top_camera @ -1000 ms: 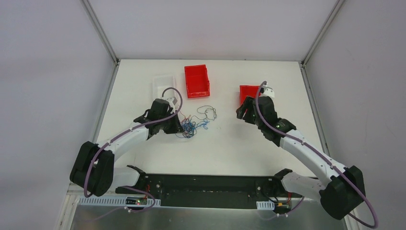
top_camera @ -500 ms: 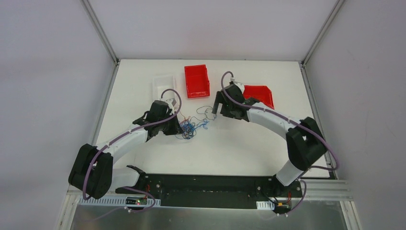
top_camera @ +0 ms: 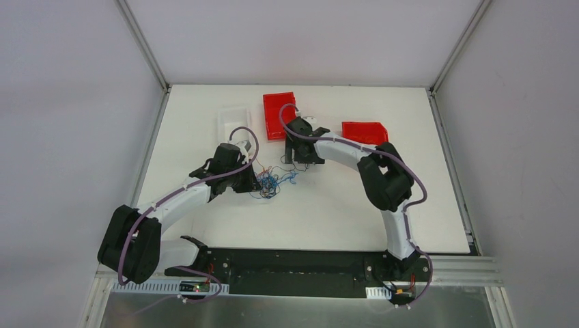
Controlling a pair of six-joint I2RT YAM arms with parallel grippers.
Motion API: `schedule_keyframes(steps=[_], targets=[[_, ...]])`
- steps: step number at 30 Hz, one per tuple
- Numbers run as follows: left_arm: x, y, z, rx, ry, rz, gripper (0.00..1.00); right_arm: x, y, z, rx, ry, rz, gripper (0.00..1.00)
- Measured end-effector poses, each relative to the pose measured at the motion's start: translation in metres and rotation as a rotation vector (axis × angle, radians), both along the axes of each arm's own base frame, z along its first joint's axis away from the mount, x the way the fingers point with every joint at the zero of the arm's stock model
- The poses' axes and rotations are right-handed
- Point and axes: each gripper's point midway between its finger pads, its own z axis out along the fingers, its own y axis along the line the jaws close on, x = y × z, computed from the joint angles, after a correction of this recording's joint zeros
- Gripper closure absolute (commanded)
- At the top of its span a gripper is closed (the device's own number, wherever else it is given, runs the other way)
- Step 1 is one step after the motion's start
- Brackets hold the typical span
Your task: Untangle the cables
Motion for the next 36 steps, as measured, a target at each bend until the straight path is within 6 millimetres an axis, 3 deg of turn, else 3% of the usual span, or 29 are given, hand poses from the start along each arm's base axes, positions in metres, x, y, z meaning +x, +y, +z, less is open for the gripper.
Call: schedule_keyframes(steps=[3, 4, 5, 6, 12, 16, 18, 21, 26, 28, 31, 36], targets=[[0.0, 0.0, 0.0, 0.0, 0.001, 0.0, 1.0, 0.002, -0.001, -0.006, -0.065, -0.002, 0.015, 0.4], [0.0, 0.0, 0.0, 0.001, 0.002, 0.0, 1.0, 0.002, -0.002, -0.007, -0.082, -0.002, 0.016, 0.61], [0.0, 0.0, -0.001, 0.001, 0.002, 0.0, 1.0, 0.003, -0.002, -0.007, -0.091, -0.005, 0.016, 0.9], [-0.001, 0.0, -0.001, 0.002, 0.005, 0.0, 1.0, 0.003, -0.002, -0.007, -0.094, -0.006, 0.016, 1.0], [-0.002, 0.001, -0.003, 0.009, 0.019, 0.0, 1.0, 0.004, -0.013, -0.007, -0.12, -0.038, -0.015, 1.0], [-0.001, 0.001, -0.003, 0.011, 0.022, -0.001, 1.0, -0.003, -0.047, 0.001, -0.17, -0.047, -0.06, 1.0], [-0.002, 0.001, -0.004, 0.014, 0.03, -0.001, 1.0, -0.001, -0.062, 0.016, -0.181, -0.07, -0.083, 1.0], [-0.001, 0.0, -0.008, 0.021, 0.051, -0.004, 1.0, 0.01, -0.079, 0.067, -0.152, -0.161, -0.122, 1.0], [-0.003, 0.001, -0.02, 0.042, 0.095, -0.002, 1.0, 0.025, -0.11, 0.183, -0.026, -0.366, -0.206, 1.0], [-0.004, 0.003, -0.023, 0.053, 0.105, 0.002, 1.0, 0.03, -0.136, 0.227, 0.029, -0.443, -0.269, 1.0], [-0.004, 0.007, -0.026, 0.077, 0.113, 0.018, 1.0, 0.03, -0.195, 0.266, 0.056, -0.513, -0.4, 1.0], [-0.001, 0.018, -0.029, 0.125, 0.103, 0.064, 1.0, 0.015, -0.284, 0.287, 0.069, -0.529, -0.592, 1.0]])
